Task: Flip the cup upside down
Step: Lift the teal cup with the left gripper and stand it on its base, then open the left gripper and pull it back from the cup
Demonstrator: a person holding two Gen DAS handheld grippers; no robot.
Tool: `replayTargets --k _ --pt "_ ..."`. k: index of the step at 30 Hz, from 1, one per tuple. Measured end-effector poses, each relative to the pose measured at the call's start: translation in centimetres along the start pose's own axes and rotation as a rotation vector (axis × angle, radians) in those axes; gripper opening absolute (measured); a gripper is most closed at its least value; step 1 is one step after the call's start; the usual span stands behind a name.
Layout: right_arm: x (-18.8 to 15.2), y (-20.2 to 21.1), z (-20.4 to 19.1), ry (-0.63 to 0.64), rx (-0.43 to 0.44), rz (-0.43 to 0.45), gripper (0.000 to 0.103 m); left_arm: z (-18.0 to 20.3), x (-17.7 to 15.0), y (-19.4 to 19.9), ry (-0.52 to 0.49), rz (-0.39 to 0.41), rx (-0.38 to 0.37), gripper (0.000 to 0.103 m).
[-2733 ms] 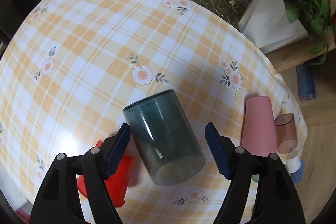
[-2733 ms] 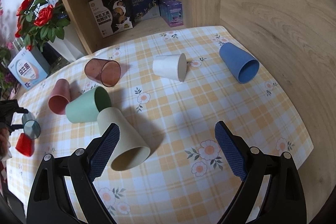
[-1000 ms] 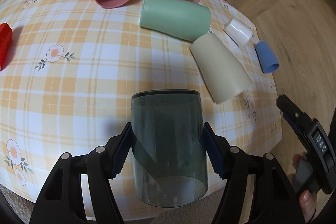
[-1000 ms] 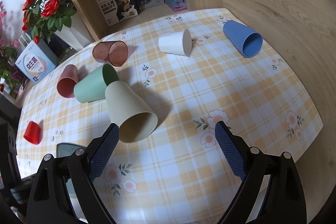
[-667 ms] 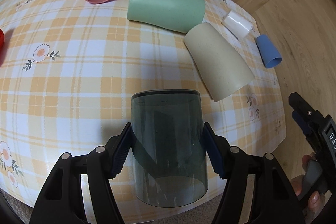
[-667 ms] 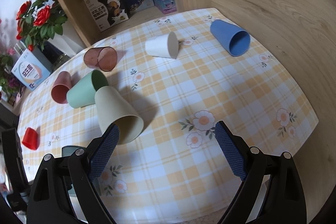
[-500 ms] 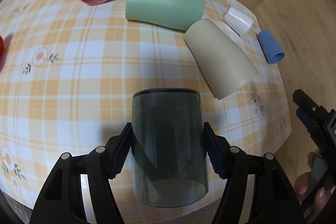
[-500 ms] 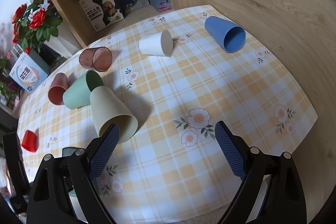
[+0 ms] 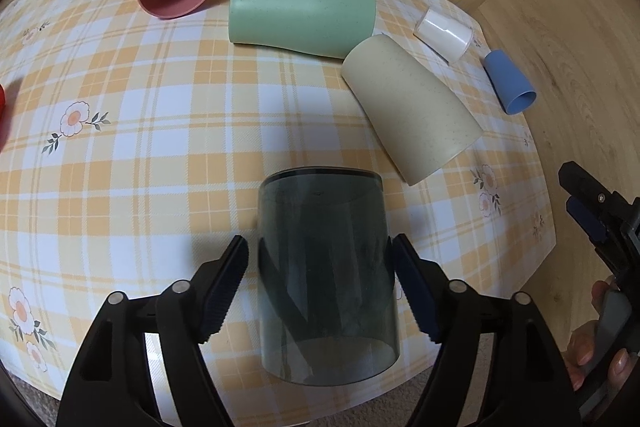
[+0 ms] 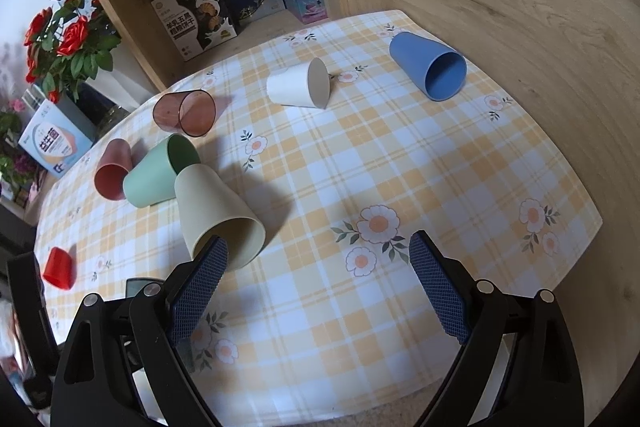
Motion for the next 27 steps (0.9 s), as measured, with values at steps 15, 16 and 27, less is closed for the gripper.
replayTargets --k 15,16,27 --pt "-0.8 2.7 -1.1 0.013 -0.005 -0.002 0.089 -0.6 -0.2 2.7 0.026 0.047 -0.026 0.085" --pt "-0.8 2.8 -1.3 0.016 -0.007 -0.003 0.089 -0.8 -0.2 3.1 0.022 0.056 -0.022 0.085" --pt "-1.4 4.5 -4.6 0.041 0.063 -0.030 0.089 -4.7 0.3 8.0 0.002 0.169 0.076 0.092"
Point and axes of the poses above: each gripper's, at about its wrist camera, not at the fingertips, and y roughly against the way its jaws point, z to its right, x to its top, the point moved 7 cm from there along -y, roughly the way its jaws point, and after that the axes turned 1 degree about -x, right-handed, at the moved point
